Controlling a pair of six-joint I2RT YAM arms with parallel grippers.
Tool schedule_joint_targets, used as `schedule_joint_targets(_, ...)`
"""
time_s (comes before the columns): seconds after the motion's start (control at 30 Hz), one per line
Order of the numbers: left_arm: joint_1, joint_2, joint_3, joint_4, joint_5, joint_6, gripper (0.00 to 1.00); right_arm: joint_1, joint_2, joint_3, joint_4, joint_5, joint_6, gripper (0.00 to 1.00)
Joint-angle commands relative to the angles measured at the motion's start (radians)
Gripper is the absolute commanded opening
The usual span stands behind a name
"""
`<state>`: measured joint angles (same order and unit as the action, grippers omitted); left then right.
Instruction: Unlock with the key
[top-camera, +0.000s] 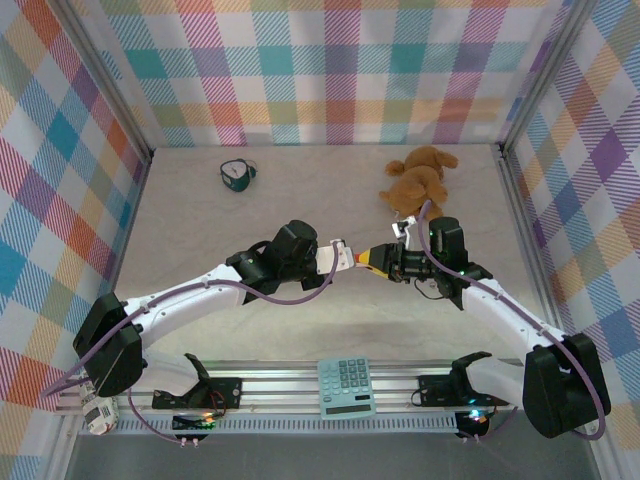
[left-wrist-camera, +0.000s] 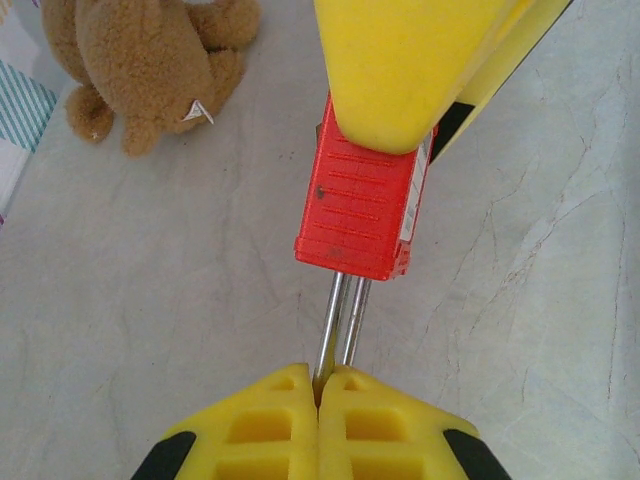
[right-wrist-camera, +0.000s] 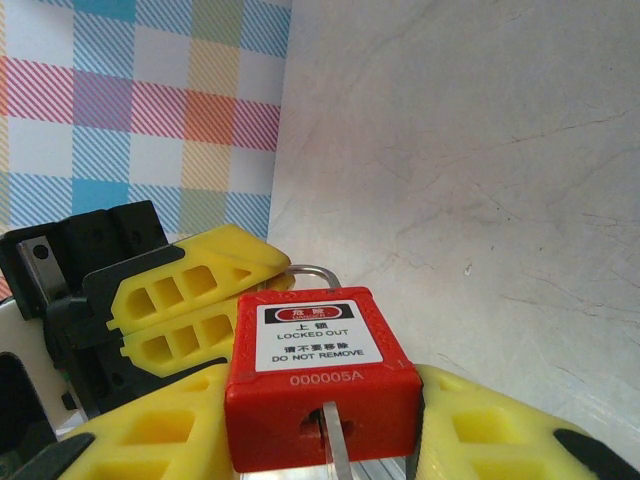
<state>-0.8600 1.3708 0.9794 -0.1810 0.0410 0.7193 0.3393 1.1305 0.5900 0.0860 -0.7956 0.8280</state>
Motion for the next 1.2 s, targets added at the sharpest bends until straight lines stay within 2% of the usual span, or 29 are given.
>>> schedule_joint_targets(0.0,0.027,-0.023,-0.005,0.023,-0.021,-0.004,0.00,-0.001,-0.029,0.007,-0.004,-0.010,-0.027,0.32)
schedule_joint_targets(0.63,0.039,-0.083,-0.031,-0.052,-0.085,0.009,0.01,-0.015,-0.042,0.023,-0.058,-0.002,-0.061,0.31)
schedule_joint_targets(0.67,0.038,-0.085,-0.029,-0.059,-0.087,0.006,0.06,-0.016,-0.041,0.025,-0.057,-0.003,-0.063,0.32)
schedule_joint_targets(0.7,0.039,-0.086,-0.027,-0.061,-0.095,0.005,0.19,-0.016,-0.037,0.026,-0.057,-0.007,-0.065,0.32)
schedule_joint_targets(0.77,0.038,-0.091,-0.024,-0.047,-0.116,-0.011,0.53,-0.014,-0.029,0.037,-0.071,-0.010,-0.083,0.32)
schedule_joint_targets(0.83,0.031,-0.093,-0.008,-0.055,-0.082,-0.019,0.63,-0.010,-0.025,0.051,-0.108,0.003,-0.117,0.31)
schedule_joint_targets(0.93,-0.008,-0.070,0.031,-0.050,-0.063,-0.025,0.68,-0.002,-0.022,0.055,-0.109,0.003,-0.128,0.31)
schedule_joint_targets(1.17,-0.116,0.037,0.094,0.010,-0.022,-0.011,0.64,0.034,-0.022,0.064,-0.114,-0.007,-0.139,0.31)
